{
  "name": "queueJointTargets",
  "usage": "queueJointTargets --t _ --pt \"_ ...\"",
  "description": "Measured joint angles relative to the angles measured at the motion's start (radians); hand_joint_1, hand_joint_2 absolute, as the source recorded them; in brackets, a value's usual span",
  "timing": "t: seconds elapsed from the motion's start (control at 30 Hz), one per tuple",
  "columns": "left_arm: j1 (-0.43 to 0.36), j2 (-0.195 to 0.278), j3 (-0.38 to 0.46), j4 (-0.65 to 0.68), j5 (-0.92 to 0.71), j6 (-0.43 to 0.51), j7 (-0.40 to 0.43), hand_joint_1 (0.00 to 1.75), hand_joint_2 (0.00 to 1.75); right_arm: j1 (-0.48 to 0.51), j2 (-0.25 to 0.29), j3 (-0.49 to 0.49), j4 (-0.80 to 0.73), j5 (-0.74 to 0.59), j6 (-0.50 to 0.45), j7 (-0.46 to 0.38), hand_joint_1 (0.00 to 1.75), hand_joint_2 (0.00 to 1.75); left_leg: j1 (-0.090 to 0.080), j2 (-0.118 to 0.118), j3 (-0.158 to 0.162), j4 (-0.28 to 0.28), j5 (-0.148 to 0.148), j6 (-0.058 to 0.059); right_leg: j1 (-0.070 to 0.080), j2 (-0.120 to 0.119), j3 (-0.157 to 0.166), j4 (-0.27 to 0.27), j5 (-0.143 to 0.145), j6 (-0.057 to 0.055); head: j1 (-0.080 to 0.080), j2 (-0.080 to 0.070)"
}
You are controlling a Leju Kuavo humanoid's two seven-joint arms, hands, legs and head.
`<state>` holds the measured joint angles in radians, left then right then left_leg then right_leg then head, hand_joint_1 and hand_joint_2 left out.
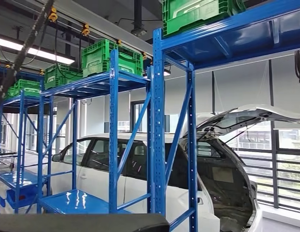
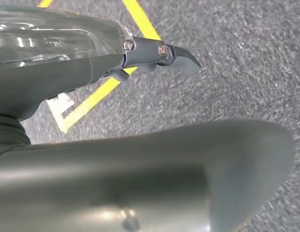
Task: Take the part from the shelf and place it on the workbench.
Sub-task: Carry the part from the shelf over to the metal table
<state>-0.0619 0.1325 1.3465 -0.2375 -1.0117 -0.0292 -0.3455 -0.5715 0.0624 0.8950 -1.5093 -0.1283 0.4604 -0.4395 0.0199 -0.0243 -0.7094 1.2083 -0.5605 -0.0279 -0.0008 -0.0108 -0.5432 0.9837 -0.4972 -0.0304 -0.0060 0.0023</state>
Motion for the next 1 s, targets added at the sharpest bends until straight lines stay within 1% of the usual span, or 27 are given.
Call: queueJointTargets --t 0.03,0.07,0.1,0.13,0.17,0.2,0.23,0.27,0.33,0.37,0.4,0.43,0.47,0.5,0.53,0.57,0.6,0.63,0.67,0.7,0.73,0.77,0.83,0.87,0.9,0.93,1.0 --pt "-0.001 0.001 0.000 0.000 -0.002 -0.002 -0.004 0.00 1.75 0.005 0.000 0.000 0.001 0.000 0.002 0.000 1.75 1.75 0.003 0.006 -0.019 0.051 -0.017 -0.005 0.000 -0.013 -0.001 0.000 0.000 0.000 0.000 0.000" --pt "0.000 0.001 0.000 0.000 -0.003 -0.003 -0.009 0.00 1.75 0.009 0.000 0.001 0.001 0.000 0.003 0.000 1.75 1.75 0.007 0.011 -0.024 0.071 -0.017 -0.010 0.000 -0.025 -0.001 0.001 -0.001 0.001 0.000 0.000" --pt "0.001 0.002 0.000 0.000 -0.004 -0.004 -0.013 0.00 1.75 0.012 0.000 0.001 0.002 0.000 0.005 -0.001 1.75 1.75 0.012 0.017 -0.011 0.053 0.000 -0.016 -0.001 -0.035 -0.001 0.003 -0.002 0.003 0.000 0.000" --pt "0.002 0.002 0.000 0.000 -0.006 -0.005 -0.017 0.00 1.75 0.014 0.000 0.001 0.002 0.000 0.005 -0.002 1.75 1.75 0.016 0.026 0.020 -0.001 0.031 -0.021 -0.003 -0.045 -0.001 0.006 -0.005 0.008 0.000 0.000" --pt "0.001 0.002 0.000 0.000 -0.010 -0.005 -0.020 0.00 1.75 0.016 0.000 0.001 0.002 0.000 0.006 -0.004 1.75 1.75 0.018 0.044 0.057 -0.067 0.056 -0.027 -0.004 -0.054 -0.002 0.011 -0.009 0.014 0.000 0.000" --pt "-0.001 0.001 -0.001 0.000 -0.016 -0.006 -0.022 0.00 1.75 0.017 -0.002 0.001 0.002 0.001 0.007 -0.007 1.75 1.75 0.017 0.058 0.087 -0.124 0.075 -0.026 -0.003 -0.062 -0.004 0.019 -0.014 0.022 0.000 0.000" --pt "-0.003 -0.001 -0.002 0.000 -0.023 -0.007 -0.023 0.00 1.75 0.020 -0.003 0.001 0.002 0.002 0.007 -0.011 1.75 1.75 0.015 0.068 0.105 -0.161 0.083 -0.020 -0.002 -0.069 -0.005 0.025 -0.018 0.030 0.000 0.000" --pt "-0.004 -0.003 -0.003 0.000 -0.029 -0.008 -0.022 0.00 1.75 0.023 -0.005 0.001 0.002 0.004 0.007 -0.014 1.75 1.75 0.012 0.071 0.110 -0.174 0.081 -0.011 0.000 -0.075 -0.006 0.029 -0.020 0.036 0.000 0.000" --pt "-0.002 -0.007 -0.007 0.000 -0.037 -0.008 -0.017 0.00 1.75 0.030 -0.007 0.001 0.002 0.009 0.007 -0.020 1.75 1.75 0.008 0.057 0.105 -0.172 0.082 0.009 0.000 -0.082 -0.005 0.030 -0.022 0.045 -0.001 0.000" --pt "-0.001 -0.008 -0.009 0.000 -0.040 -0.006 -0.013 0.00 1.75 0.032 -0.008 0.001 0.002 0.012 0.007 -0.023 1.75 1.75 0.008 0.050 0.103 -0.172 0.084 0.016 -0.003 -0.071 -0.006 0.035 -0.029 0.049 -0.001 0.000" --pt "-0.001 -0.008 -0.010 0.000 -0.042 -0.004 -0.010 0.00 1.75 0.034 -0.008 0.001 0.002 0.014 0.007 -0.025 1.75 1.75 0.008 0.044 0.102 -0.173 0.086 0.022 -0.006 -0.053 -0.013 0.052 -0.045 0.053 -0.001 0.000" --pt "-0.003 -0.008 -0.011 0.000 -0.044 -0.003 -0.007 0.00 1.75 0.035 -0.009 0.001 0.001 0.017 0.007 -0.027 1.75 1.75 0.009 0.037 0.100 -0.174 0.088 0.028 -0.008 -0.030 -0.030 0.091 -0.073 0.056 -0.001 0.000" --pt "-0.006 -0.008 -0.011 0.000 -0.046 -0.002 -0.005 0.00 1.75 0.037 -0.010 0.001 0.001 0.019 0.008 -0.028 1.75 1.75 0.008 0.030 0.098 -0.174 0.090 0.032 -0.009 -0.010 -0.055 0.150 -0.106 0.057 -0.001 0.000" --pt "-0.008 -0.009 -0.012 0.000 -0.047 -0.002 -0.003 0.00 1.75 0.039 -0.012 0.001 0.001 0.021 0.008 -0.029 1.75 1.75 0.006 0.021 0.096 -0.173 0.091 0.036 -0.009 -0.001 -0.086 0.219 -0.138 0.056 -0.001 0.000" --pt "-0.009 -0.009 -0.012 0.000 -0.047 -0.002 -0.002 0.00 1.75 0.042 -0.014 0.001 0.001 0.022 0.009 -0.029 1.75 1.75 0.003 0.011 0.095 -0.173 0.092 0.038 -0.008 0.002 -0.113 0.281 -0.159 0.055 -0.001 0.000" --pt "-0.008 -0.010 -0.013 0.000 -0.047 -0.002 0.001 0.00 1.75 0.046 -0.015 0.001 0.001 0.023 0.010 -0.029 1.75 1.75 -0.001 0.000 0.095 -0.173 0.093 0.040 -0.007 0.004 -0.128 0.312 -0.162 0.051 -0.001 0.000" --pt "-0.007 -0.011 -0.013 0.000 -0.047 -0.002 0.003 0.00 1.75 0.048 -0.016 0.002 0.001 0.023 0.010 -0.029 1.75 1.75 -0.004 -0.011 0.095 -0.173 0.094 0.042 -0.004 0.006 -0.126 0.306 -0.145 0.044 -0.001 0.000" --pt "-0.006 -0.011 -0.013 0.000 -0.046 -0.002 0.005 0.00 1.75 0.049 -0.016 0.002 0.001 0.023 0.010 -0.029 1.75 1.75 -0.008 -0.022 0.095 -0.173 0.095 0.043 0.000 0.012 -0.107 0.263 -0.113 0.035 -0.001 0.000" --pt "-0.006 -0.013 -0.013 0.000 -0.045 -0.002 0.006 0.00 1.75 0.049 -0.016 0.002 0.001 0.023 0.010 -0.030 1.75 1.75 -0.009 -0.033 0.096 -0.173 0.096 0.044 0.005 0.030 -0.076 0.194 -0.073 0.020 -0.001 0.000" --pt "-0.006 -0.018 -0.013 0.000 -0.043 -0.002 0.006 0.00 1.75 0.049 -0.016 0.002 0.001 0.023 0.010 -0.030 1.75 1.75 -0.011 -0.044 0.095 -0.174 0.098 0.045 0.009 0.051 -0.047 0.130 -0.043 0.006 -0.001 0.000" --pt "-0.007 -0.022 -0.013 -0.001 -0.040 -0.002 0.007 0.00 1.75 0.049 -0.016 0.002 0.001 0.023 0.011 -0.030 1.75 1.75 -0.010 -0.054 0.093 -0.174 0.100 0.044 0.013 0.069 -0.025 0.081 -0.022 -0.005 0.000 0.000" --pt "-0.006 -0.027 -0.013 -0.001 -0.038 -0.002 0.007 0.00 1.75 0.049 -0.015 0.003 0.001 0.023 0.012 -0.030 1.75 1.75 -0.007 -0.064 0.090 -0.174 0.102 0.041 0.017 0.082 -0.013 0.053 -0.014 -0.012 0.000 0.000" --pt "-0.001 -0.032 -0.012 -0.002 -0.034 -0.003 0.008 0.00 1.75 0.046 -0.008 0.006 0.001 0.021 0.015 -0.030 1.75 1.75 -0.003 -0.083 0.085 -0.179 0.109 0.030 0.019 0.073 -0.007 0.034 -0.012 -0.012 0.000 0.000" --pt "0.003 -0.034 -0.012 -0.002 -0.034 -0.004 0.008 0.00 1.75 0.045 -0.003 0.008 0.001 0.020 0.016 -0.029 1.75 1.75 -0.003 -0.082 0.083 -0.180 0.109 0.025 0.017 0.062 -0.003 0.023 -0.008 -0.011 0.000 0.000" --pt "0.005 -0.034 -0.012 -0.002 -0.033 -0.005 0.008 0.00 1.75 0.042 0.004 0.010 0.001 0.018 0.018 -0.028 1.75 1.75 -0.005 -0.069 0.077 -0.172 0.100 0.020 0.014 0.051 0.000 0.010 -0.003 -0.010 0.000 0.000" --pt "0.005 -0.034 -0.012 -0.002 -0.031 -0.005 0.008 0.00 1.75 0.039 0.009 0.012 0.002 0.017 0.020 -0.028 1.75 1.75 -0.006 -0.049 0.064 -0.146 0.080 0.016 0.010 0.039 0.003 -0.001 0.002 -0.009 0.000 0.000" --pt "0.000 -0.033 -0.011 -0.002 -0.028 -0.008 0.008 0.00 1.75 0.036 0.014 0.014 0.004 0.014 0.022 -0.026 1.75 1.75 -0.003 -0.006 0.016 -0.038 0.017 0.006 0.007 0.012 0.004 -0.007 0.006 -0.009 0.000 0.000"
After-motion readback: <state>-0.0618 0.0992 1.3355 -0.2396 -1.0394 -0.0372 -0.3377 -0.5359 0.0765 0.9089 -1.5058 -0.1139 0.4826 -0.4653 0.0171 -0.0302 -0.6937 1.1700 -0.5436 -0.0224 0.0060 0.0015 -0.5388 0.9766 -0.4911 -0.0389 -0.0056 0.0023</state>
